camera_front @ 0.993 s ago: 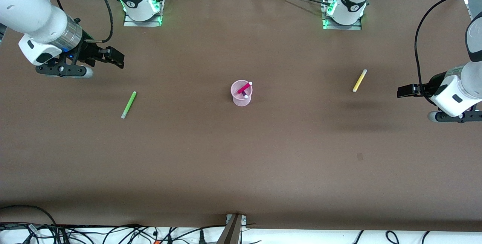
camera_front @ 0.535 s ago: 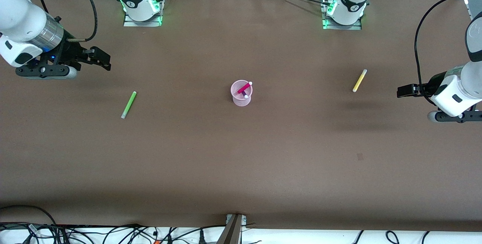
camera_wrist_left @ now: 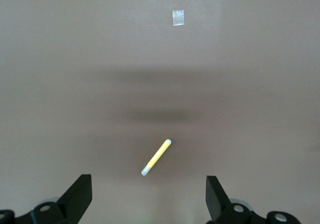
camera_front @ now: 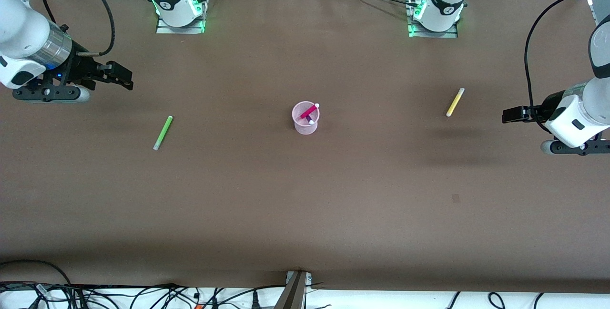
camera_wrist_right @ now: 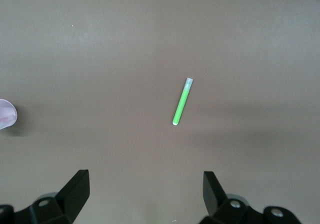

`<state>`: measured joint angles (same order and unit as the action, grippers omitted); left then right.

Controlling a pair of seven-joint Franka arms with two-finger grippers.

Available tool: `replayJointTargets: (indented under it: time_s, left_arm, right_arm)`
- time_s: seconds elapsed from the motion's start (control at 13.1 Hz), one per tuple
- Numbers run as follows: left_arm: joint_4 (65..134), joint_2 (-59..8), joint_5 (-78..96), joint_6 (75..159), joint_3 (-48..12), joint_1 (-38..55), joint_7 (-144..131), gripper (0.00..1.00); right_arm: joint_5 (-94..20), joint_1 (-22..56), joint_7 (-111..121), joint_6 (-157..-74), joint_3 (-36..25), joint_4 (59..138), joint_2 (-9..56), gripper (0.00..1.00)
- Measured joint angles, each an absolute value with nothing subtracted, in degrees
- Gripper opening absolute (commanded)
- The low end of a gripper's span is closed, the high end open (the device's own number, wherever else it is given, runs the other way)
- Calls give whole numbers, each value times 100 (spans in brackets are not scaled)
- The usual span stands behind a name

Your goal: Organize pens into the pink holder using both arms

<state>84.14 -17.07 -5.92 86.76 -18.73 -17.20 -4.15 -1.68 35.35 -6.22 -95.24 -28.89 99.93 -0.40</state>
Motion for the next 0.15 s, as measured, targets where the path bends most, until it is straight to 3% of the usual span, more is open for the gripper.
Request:
replayJointTargets:
  time_s: [0.15]
  left_arm:
    - [8414,-1707,-592,8676,-1874,-1719,-415,100]
  right_arm:
    - [-168,2268,-620,-9520,-1587,9984,-36,100]
